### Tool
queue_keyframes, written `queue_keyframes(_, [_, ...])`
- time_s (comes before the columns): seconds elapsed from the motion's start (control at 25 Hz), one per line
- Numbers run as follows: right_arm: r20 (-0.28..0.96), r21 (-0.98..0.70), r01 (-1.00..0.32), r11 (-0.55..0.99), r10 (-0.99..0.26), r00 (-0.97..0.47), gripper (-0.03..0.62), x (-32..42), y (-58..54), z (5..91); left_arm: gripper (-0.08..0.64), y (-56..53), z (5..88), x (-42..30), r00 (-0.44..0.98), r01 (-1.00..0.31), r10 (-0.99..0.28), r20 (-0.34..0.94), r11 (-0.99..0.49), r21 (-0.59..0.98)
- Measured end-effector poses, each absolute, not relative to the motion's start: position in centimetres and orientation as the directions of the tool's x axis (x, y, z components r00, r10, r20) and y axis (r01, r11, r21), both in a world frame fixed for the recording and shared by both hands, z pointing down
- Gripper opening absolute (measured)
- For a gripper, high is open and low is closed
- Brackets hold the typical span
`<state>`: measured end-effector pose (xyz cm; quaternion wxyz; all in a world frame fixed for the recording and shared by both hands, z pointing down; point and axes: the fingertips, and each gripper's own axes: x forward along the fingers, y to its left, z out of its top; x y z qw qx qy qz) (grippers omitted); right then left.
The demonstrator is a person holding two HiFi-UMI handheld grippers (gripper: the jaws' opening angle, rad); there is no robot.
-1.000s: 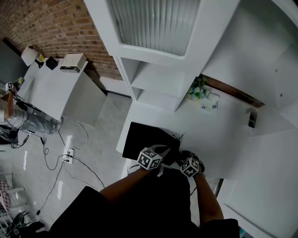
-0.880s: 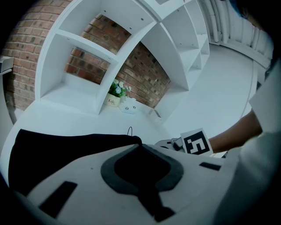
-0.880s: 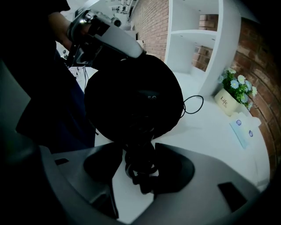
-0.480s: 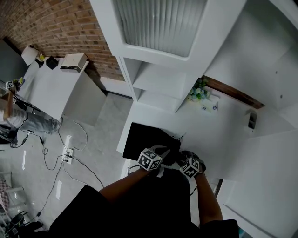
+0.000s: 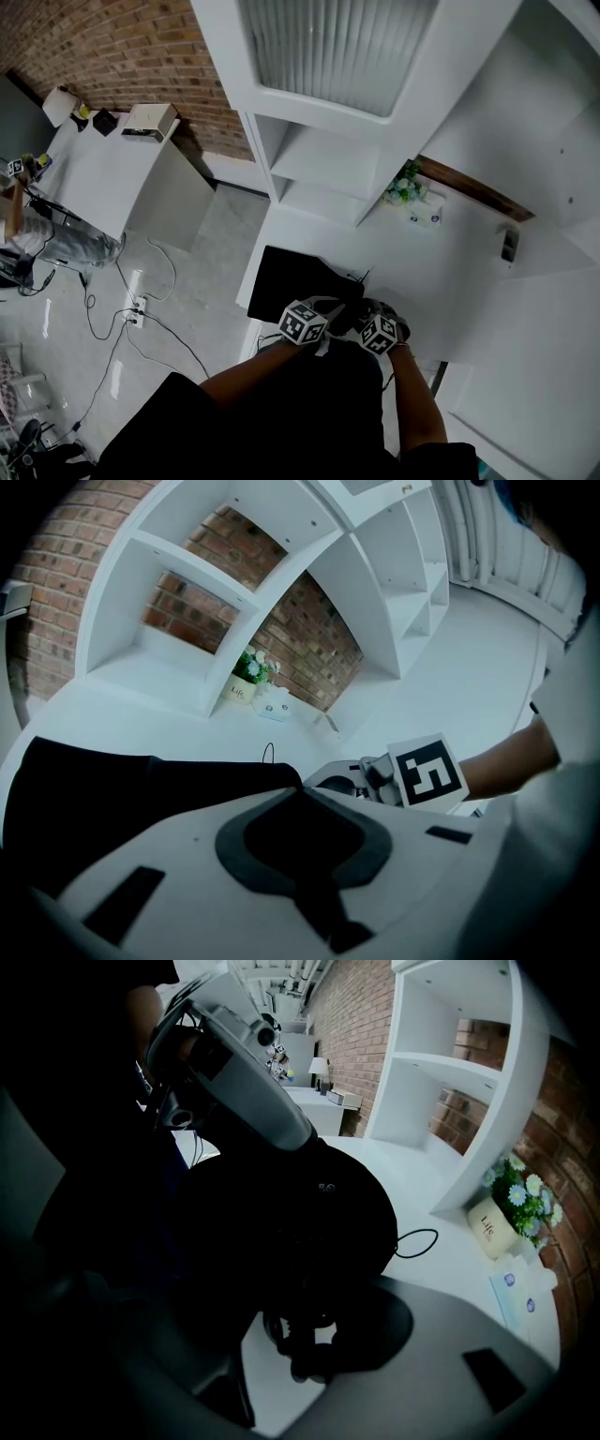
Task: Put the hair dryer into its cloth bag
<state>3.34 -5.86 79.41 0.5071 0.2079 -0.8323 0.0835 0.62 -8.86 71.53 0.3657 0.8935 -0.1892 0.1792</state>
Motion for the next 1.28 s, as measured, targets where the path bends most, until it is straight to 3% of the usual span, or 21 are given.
queue_keyframes(0.6, [0.853, 0.07, -0.372, 0.926, -0.249, -0.459, 0.232, -0.9, -7.4, 79.2, 0.031, -9.5, 69.9, 0.9, 0.897, -0.409, -0.181, 0.403, -0.685, 0.604])
queue_keyframes(1.28, [0.855, -0.011, -0.381, 0.925, -0.189, -0.484, 0.239, -2.3, -7.2, 80.7, 0.031, -10.2, 70.7, -1.0, 0.878, -0.458, -0.219, 0.426, -0.64, 0.617])
